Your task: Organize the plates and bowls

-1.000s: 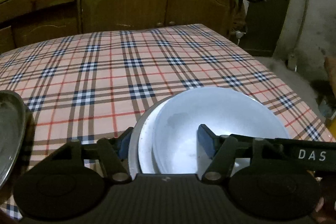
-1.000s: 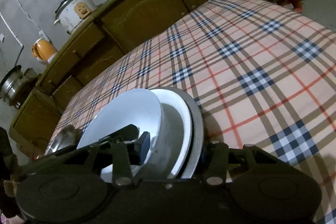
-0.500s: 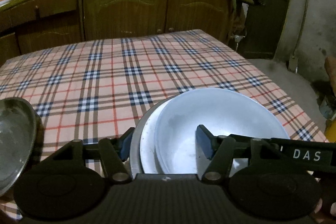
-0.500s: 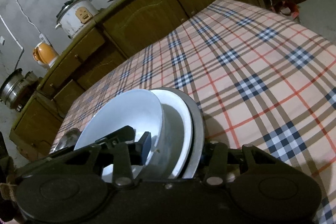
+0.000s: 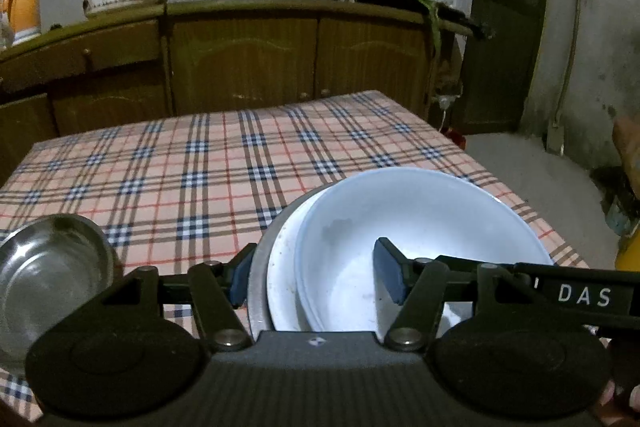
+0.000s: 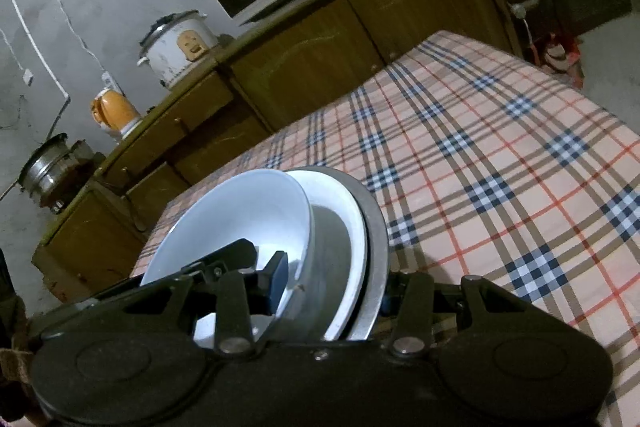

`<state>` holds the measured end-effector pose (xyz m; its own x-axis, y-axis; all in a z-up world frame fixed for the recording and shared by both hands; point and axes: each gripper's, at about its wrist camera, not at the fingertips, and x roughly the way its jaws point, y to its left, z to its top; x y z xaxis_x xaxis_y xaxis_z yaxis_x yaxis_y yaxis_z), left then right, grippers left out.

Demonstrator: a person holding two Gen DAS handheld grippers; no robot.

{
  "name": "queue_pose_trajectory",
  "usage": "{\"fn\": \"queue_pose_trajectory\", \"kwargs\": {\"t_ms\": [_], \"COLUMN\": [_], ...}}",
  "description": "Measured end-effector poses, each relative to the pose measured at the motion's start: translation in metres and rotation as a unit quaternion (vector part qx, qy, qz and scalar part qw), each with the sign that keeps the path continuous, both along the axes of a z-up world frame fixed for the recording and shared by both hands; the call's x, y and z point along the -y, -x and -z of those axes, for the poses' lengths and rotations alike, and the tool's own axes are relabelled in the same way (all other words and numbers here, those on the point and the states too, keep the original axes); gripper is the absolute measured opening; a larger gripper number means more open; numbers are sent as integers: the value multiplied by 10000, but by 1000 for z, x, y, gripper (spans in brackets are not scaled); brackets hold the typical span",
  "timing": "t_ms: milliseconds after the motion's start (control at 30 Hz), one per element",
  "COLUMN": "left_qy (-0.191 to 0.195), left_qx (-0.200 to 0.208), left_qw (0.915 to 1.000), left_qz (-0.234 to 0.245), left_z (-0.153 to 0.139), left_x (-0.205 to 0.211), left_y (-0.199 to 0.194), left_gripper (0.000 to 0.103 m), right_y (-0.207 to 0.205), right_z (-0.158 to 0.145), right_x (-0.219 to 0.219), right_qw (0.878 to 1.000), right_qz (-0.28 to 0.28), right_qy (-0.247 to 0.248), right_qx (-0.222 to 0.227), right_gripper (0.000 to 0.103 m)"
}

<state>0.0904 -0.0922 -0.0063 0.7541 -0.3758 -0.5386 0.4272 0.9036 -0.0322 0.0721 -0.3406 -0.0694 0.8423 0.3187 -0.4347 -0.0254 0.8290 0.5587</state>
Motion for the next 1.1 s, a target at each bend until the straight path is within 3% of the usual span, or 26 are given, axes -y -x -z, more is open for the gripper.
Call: {"fn": "queue_pose_trajectory", "kwargs": {"t_ms": [467,1100], "left_qy": [-9,35], "left_qx": [288,361], "left_qw": [9994,9982], "left_qz": [-174,-486], "left_z": [-22,-24], "left_x": [-17,-49], "left_y": [31,52], "left_gripper": [63,63], "right_y": [34,59], "right_z": [-24,-29], "right_x": [-18,-56], "right_qw": [9994,9980], "right_qz": [-205,-535], "right_qy": [6,55], "right_qx": [293,337], "right_gripper": [54,54]}}
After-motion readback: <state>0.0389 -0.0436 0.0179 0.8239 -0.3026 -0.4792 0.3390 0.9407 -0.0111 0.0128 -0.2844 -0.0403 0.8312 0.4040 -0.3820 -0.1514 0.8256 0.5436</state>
